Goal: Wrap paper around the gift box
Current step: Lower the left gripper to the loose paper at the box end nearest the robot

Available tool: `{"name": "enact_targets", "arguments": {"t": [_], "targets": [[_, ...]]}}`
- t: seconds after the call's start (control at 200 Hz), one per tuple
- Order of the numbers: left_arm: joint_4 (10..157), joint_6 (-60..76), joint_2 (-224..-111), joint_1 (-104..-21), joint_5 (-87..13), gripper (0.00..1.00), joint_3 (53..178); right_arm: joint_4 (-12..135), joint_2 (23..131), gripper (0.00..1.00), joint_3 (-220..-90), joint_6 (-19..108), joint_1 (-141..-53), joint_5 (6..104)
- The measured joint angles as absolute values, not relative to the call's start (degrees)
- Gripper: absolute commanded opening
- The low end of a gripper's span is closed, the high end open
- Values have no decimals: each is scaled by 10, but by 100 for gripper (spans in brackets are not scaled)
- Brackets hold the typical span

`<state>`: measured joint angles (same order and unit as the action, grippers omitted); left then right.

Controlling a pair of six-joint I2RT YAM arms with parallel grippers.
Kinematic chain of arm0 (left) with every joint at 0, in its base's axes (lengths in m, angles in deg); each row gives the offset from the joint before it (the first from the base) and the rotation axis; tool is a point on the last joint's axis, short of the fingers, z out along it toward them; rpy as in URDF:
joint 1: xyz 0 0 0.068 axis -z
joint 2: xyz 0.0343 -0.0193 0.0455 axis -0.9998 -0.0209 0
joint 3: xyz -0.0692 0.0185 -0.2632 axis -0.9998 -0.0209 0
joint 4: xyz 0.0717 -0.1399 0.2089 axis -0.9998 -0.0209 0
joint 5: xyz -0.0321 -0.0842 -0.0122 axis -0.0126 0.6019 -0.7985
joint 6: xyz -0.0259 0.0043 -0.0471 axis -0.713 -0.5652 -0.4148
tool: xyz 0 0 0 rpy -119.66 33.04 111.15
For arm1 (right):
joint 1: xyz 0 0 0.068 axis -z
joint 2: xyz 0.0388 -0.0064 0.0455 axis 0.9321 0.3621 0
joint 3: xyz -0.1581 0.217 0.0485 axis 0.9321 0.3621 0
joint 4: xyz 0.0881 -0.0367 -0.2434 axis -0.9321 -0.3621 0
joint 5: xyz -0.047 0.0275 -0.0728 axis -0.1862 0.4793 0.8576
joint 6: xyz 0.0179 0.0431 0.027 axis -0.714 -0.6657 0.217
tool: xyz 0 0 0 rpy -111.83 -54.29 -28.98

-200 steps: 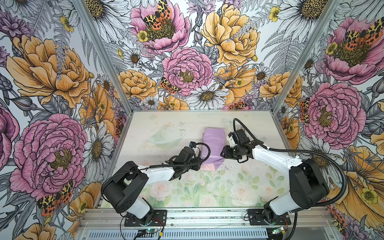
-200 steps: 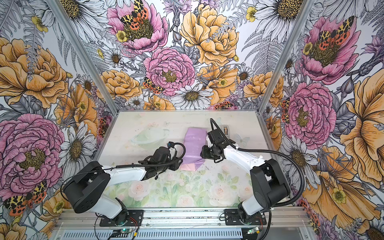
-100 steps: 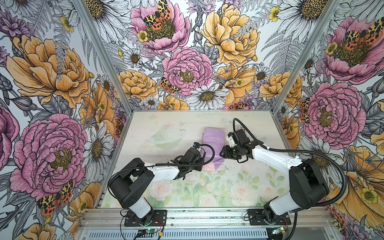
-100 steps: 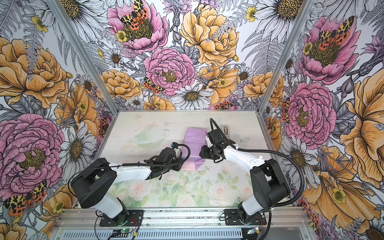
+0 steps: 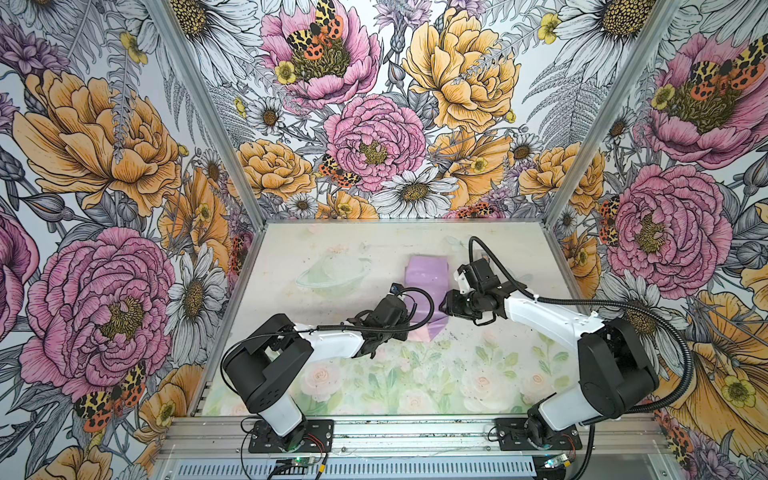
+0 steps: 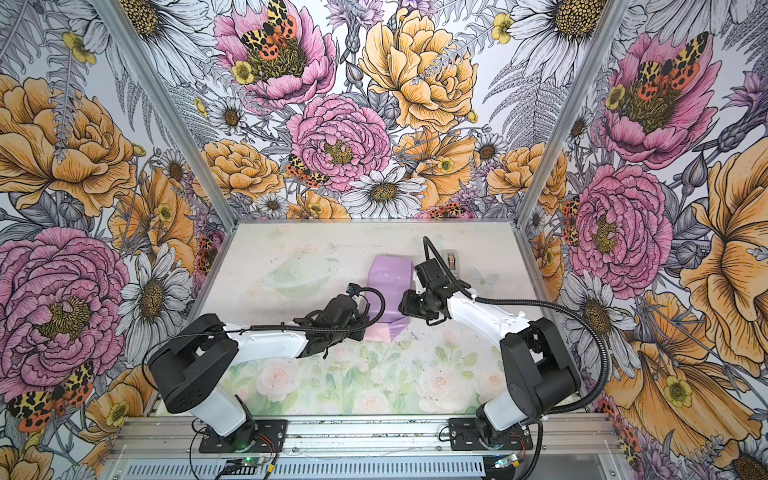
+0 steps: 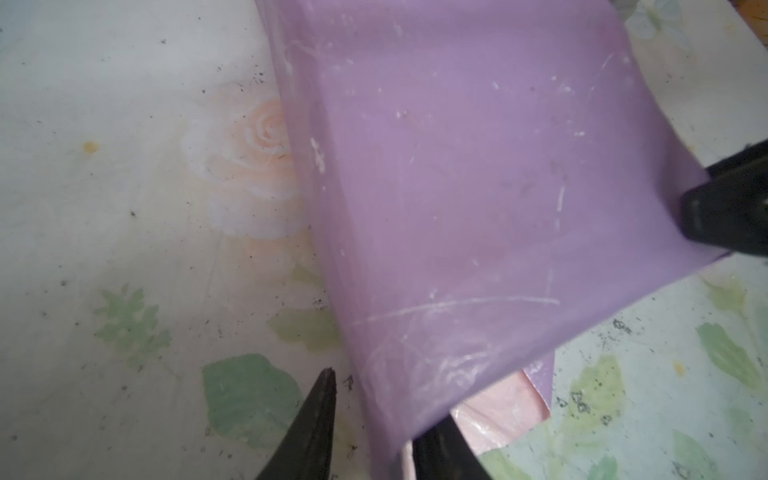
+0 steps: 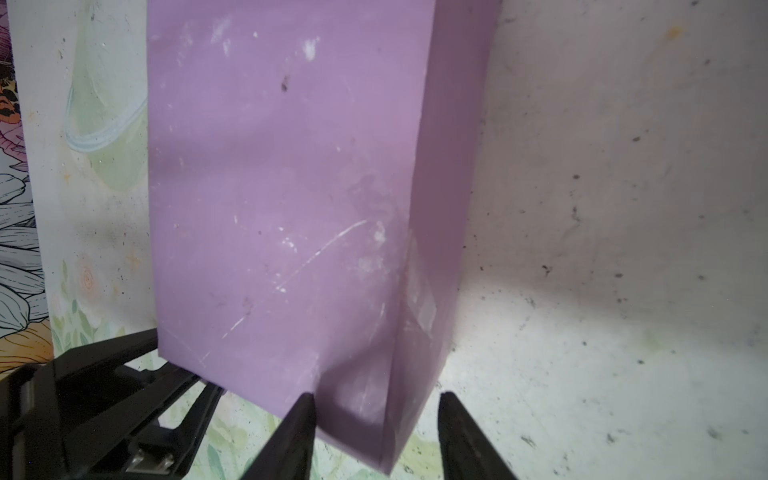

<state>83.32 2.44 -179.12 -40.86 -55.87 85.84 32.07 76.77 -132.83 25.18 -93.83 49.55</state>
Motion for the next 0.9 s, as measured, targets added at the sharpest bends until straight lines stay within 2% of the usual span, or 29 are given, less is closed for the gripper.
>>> {"name": "enact_targets", "arguments": {"t": [0.38,0.515,0.615,0.71,0.801,0.881,0.901], "targets": [[815,20,-1794,-396,-594,17,861,321,768,50,-1328,239,-938,504],[814,19,-1801,-391,-596,16,867,322,768,50,-1326,236,-938,504],[811,16,-1802,-389,-600,22,871,323,768,50,-1325,236,-938,504],[811,7,-1807,-388,-604,21,878,325,768,50,-1324,236,-938,504],[810,5,-1812,-388,-606,15,880,328,768,49,-1321,236,-938,504],[810,-2,-1812,-388,-608,0,880,330,768,49,-1321,234,-938,504],[809,3,-1812,-388,-609,0,880,330,768,49,-1321,234,-938,504]]}}
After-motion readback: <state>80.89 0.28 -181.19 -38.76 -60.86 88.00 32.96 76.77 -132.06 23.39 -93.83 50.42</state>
